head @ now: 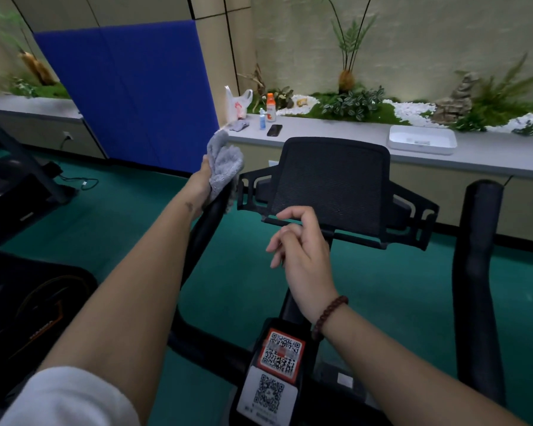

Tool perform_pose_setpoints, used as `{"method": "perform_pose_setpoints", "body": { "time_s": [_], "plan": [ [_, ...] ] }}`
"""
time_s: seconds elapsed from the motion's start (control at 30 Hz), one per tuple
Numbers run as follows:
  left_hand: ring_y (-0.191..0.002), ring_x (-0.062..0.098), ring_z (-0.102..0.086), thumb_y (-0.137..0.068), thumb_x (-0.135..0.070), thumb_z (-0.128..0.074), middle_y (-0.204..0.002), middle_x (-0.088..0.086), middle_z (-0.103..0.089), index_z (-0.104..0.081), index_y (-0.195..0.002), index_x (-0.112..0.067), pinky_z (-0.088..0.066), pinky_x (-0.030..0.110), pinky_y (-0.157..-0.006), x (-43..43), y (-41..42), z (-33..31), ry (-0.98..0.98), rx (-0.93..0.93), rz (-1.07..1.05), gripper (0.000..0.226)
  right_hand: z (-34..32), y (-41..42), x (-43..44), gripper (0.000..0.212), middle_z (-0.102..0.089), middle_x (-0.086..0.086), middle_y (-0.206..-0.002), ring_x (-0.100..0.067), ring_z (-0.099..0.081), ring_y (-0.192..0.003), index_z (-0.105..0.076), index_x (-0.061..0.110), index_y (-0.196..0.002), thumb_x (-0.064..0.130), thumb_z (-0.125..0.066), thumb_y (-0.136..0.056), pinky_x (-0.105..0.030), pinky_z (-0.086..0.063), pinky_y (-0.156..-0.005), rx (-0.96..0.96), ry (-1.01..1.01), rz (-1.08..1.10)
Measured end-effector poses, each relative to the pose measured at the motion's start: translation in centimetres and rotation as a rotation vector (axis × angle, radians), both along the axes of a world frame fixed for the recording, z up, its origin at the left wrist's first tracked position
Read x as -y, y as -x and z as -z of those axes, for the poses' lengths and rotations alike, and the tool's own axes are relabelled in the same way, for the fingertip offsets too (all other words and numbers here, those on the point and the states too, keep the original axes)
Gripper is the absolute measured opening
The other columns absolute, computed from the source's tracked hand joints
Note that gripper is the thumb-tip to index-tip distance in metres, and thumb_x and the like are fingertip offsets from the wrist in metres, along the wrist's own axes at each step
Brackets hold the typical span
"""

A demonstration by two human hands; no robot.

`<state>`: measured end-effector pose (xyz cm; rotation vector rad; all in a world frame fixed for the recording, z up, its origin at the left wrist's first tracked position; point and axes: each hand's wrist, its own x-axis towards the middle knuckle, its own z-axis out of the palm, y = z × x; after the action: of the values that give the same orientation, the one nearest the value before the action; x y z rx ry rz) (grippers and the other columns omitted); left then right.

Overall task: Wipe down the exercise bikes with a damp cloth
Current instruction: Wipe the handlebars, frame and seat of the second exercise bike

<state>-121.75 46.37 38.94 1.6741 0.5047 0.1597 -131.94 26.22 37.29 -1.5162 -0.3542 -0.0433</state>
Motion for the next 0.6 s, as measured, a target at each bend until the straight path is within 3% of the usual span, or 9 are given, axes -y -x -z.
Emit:
{"method": "perform_pose_setpoints", "body": {
  "time_s": [0.03, 0.13, 0.2, 0.27, 0.4, 0.53, 0.6],
  "plan": [
    [-0.061, 0.011, -0.064, -0.097, -0.051, -0.015, -0.068, 0.001, -0.069, -0.057, -0.105, -0.014, -0.052, 0.021, -0.056, 0.3, 1.1, 0.2, -0.045, -0.017, 0.012, 0.056, 0.1, 0.1, -0.1, 0.029, -0.055, 0.004, -0.06, -0.009, -0.047, -0.045, -0.046, 0.027, -0.088, 0.001, -0.035, -0.093, -0.027, -0.044, -0.052, 0.006, 0.003, -0.004],
    [-0.106, 0.026, -0.06, -0.086, -0.072, -0.018, -0.117, 0.011, -0.062, -0.051, -0.127, -0.02, -0.047, 0.039, -0.094, -0.2, 3.0, 1.7, -0.261, -0.05, 0.095, 0.074, 0.2, 0.4, -0.3, 0.031, -0.055, 0.005, -0.059, -0.009, -0.047, -0.045, -0.044, 0.029, -0.087, 0.0, -0.035, -0.092, -0.025, -0.044, -0.051, 0.031, 0.025, -0.018],
    [-0.121, 0.033, -0.05, -0.089, -0.065, -0.025, -0.132, 0.016, -0.052, -0.045, -0.134, -0.017, -0.039, 0.041, -0.103, -0.3, 4.5, 2.2, -0.459, -0.117, 0.097, 0.069, 0.3, 0.7, -0.4, 0.032, -0.056, 0.004, -0.059, -0.009, -0.048, -0.045, -0.044, 0.03, -0.087, 0.0, -0.036, -0.092, -0.025, -0.044, -0.052, 0.045, 0.039, -0.03],
    [-0.121, 0.033, -0.048, -0.094, -0.05, -0.033, -0.135, 0.017, -0.049, -0.041, -0.136, -0.013, -0.038, 0.036, -0.099, -0.1, 5.8, 2.5, -0.619, -0.173, 0.08, 0.057, 0.3, 0.9, -0.5, 0.031, -0.056, 0.004, -0.06, -0.008, -0.048, -0.045, -0.044, 0.031, -0.088, 0.001, -0.036, -0.092, -0.024, -0.044, -0.052, 0.057, 0.056, -0.052],
    [-0.11, 0.038, -0.052, -0.094, -0.043, -0.04, -0.125, 0.022, -0.054, -0.037, -0.134, -0.012, -0.043, 0.039, -0.087, 0.8, 7.9, 2.7, -0.875, -0.281, 0.046, 0.051, 0.4, 1.2, -0.6, 0.024, -0.055, 0.002, -0.06, -0.008, -0.048, -0.045, -0.045, 0.022, -0.093, 0.0, -0.037, -0.091, -0.023, -0.043, -0.052, 0.069, 0.067, -0.055],
    [-0.092, 0.036, -0.056, -0.092, -0.037, -0.043, -0.108, 0.021, -0.056, -0.002, -0.146, -0.033, -0.042, 0.038, -0.069, 1.6, 10.3, 3.2, -1.123, -0.342, 0.105, 0.068, 0.2, 1.1, -0.3, 0.021, -0.055, 0.001, -0.06, -0.005, -0.045, -0.043, -0.044, 0.017, -0.097, -0.001, -0.036, -0.091, -0.023, -0.042, -0.051, 0.043, 0.053, -0.043],
    [-0.089, 0.036, -0.055, -0.091, -0.032, -0.047, -0.104, 0.022, -0.055, 0.002, -0.145, -0.039, -0.04, 0.036, -0.065, 1.8, 11.9, 3.2, -1.192, -0.342, 0.095, 0.074, 0.2, 1.2, -0.2, 0.021, -0.054, 0.001, -0.059, -0.004, -0.044, -0.041, -0.043, 0.017, -0.097, -0.002, -0.036, -0.091, -0.021, -0.041, -0.049, 0.042, 0.05, -0.041]
  ]
}}
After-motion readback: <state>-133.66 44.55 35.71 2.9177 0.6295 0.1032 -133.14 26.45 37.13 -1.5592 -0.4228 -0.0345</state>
